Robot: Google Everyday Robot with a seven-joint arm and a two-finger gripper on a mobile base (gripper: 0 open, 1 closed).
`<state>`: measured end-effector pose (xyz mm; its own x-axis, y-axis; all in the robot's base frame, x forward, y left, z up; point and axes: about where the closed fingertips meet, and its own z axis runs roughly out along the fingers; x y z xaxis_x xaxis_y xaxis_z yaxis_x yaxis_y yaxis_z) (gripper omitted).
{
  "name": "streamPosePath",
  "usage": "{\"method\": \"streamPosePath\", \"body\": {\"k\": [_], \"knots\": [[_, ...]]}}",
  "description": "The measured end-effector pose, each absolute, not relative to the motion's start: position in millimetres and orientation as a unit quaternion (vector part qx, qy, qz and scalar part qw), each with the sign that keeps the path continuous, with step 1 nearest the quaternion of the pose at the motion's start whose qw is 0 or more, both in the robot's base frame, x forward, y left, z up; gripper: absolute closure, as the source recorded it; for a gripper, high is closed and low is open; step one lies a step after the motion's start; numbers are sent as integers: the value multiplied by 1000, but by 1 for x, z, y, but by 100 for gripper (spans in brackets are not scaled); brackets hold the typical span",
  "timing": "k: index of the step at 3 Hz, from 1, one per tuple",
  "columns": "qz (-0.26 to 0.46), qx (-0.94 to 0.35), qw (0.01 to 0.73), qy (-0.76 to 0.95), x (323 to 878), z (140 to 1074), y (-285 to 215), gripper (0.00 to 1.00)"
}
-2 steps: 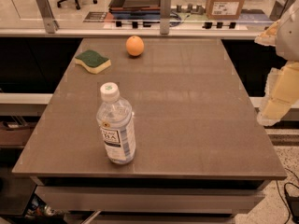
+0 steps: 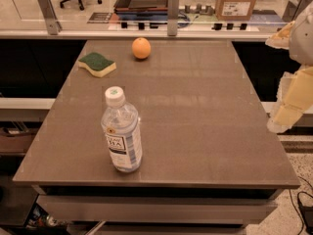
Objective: Move blue plastic bottle near orange
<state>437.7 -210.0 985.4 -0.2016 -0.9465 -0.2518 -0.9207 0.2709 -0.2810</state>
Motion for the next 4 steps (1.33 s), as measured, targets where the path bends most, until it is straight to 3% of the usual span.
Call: {"method": "streamPosePath", "body": {"k": [2, 4], "knots": [[40, -595, 263, 758, 438, 956, -176, 0], [161, -609, 342, 698, 442, 927, -113, 0]]}}
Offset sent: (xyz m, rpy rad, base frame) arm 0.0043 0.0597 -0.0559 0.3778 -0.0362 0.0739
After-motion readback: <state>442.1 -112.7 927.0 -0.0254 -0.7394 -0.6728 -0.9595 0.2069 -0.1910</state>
